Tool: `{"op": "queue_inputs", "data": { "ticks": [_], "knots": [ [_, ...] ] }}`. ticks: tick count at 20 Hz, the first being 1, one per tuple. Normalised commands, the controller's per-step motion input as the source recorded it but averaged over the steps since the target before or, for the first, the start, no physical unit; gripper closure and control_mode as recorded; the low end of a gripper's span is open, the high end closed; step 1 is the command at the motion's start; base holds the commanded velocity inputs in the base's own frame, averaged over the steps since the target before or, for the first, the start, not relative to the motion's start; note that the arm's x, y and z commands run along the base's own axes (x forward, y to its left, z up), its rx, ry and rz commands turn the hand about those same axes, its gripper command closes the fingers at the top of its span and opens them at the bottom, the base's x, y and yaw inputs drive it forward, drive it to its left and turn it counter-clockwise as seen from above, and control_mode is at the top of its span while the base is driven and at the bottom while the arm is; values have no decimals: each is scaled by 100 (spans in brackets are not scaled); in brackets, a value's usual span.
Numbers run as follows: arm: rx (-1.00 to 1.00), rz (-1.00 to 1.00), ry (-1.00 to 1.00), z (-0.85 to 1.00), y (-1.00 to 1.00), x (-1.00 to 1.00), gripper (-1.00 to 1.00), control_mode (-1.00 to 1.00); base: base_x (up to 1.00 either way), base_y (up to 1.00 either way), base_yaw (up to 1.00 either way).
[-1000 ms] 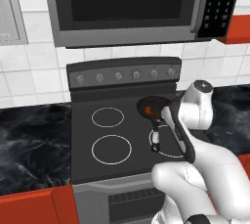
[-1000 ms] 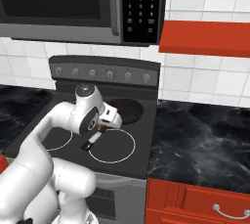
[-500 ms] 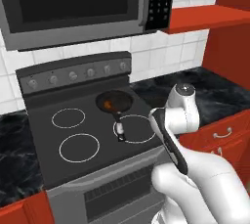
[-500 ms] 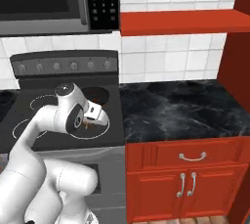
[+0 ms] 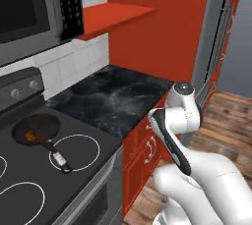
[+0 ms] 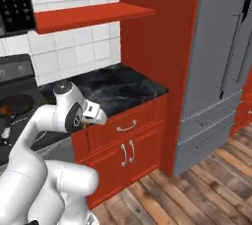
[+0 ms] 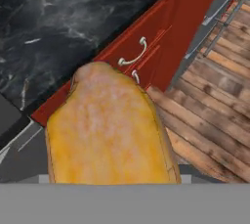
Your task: Take the chicken drumsticks from the pan and place one on each plate on the dining counter.
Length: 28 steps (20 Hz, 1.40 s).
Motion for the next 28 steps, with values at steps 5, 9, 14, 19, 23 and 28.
{"op": "queue_inputs", "data": {
  "ticks": [5,9,14,19,23,28],
  "knots": [
    [0,0,0,0,0,0,100,100,0,0,-92],
    [0,0,0,0,0,0,100,100,1,0,-94],
    [0,0,0,0,0,0,100,100,12,-7,-88],
    [0,0,0,0,0,0,100,100,64,-20,-48],
    [0,0,0,0,0,0,100,100,100,-2,-30],
    [0,0,0,0,0,0,100,100,100,-4,-38]
  ]
}}
